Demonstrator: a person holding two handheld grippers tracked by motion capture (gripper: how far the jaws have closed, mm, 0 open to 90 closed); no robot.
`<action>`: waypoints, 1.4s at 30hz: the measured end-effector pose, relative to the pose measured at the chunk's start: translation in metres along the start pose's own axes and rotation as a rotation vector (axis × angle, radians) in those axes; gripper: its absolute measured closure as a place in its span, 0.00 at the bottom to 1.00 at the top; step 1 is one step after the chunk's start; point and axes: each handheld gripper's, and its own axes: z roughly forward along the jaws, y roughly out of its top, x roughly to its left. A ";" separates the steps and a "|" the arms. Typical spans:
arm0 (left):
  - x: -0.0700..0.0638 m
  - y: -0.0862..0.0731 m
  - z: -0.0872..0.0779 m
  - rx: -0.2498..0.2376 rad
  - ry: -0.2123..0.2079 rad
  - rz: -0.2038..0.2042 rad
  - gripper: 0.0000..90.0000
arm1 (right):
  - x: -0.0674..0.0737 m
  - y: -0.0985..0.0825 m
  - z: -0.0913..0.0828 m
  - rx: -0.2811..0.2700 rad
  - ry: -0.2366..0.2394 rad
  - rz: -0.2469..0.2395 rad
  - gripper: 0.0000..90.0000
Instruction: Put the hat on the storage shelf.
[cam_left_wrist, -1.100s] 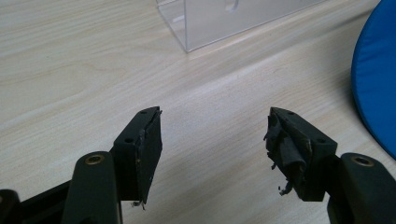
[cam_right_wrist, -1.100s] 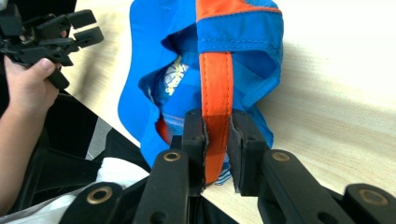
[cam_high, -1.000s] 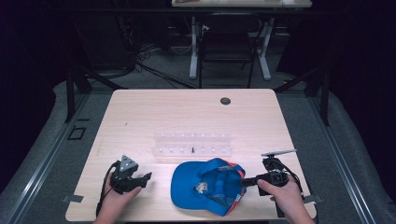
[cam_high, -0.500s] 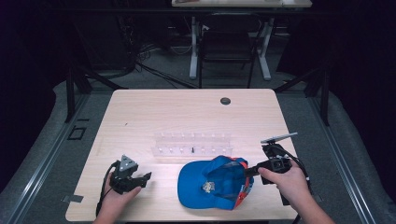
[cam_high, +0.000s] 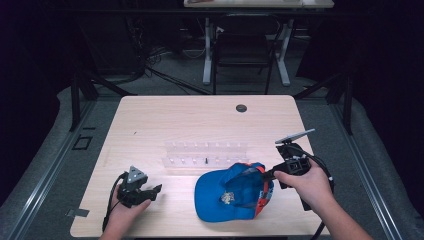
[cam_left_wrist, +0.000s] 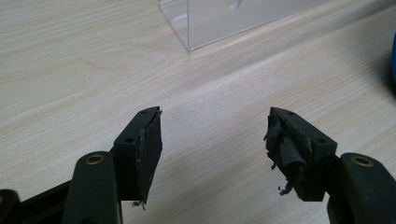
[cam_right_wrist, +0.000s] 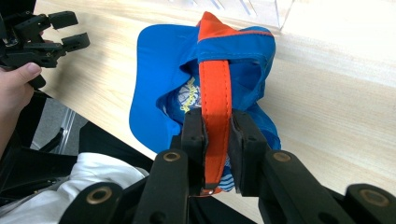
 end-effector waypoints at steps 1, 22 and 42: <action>0.000 0.000 0.000 -0.001 0.000 0.000 0.40 | 0.000 0.000 0.000 0.000 0.000 0.000 0.86; 0.000 0.000 0.000 0.001 -0.002 -0.002 0.40 | 0.030 0.025 -0.038 -0.005 -0.020 -0.017 0.86; 0.000 0.000 0.000 0.004 -0.006 -0.001 0.40 | 0.053 0.049 -0.071 0.011 0.025 0.022 0.86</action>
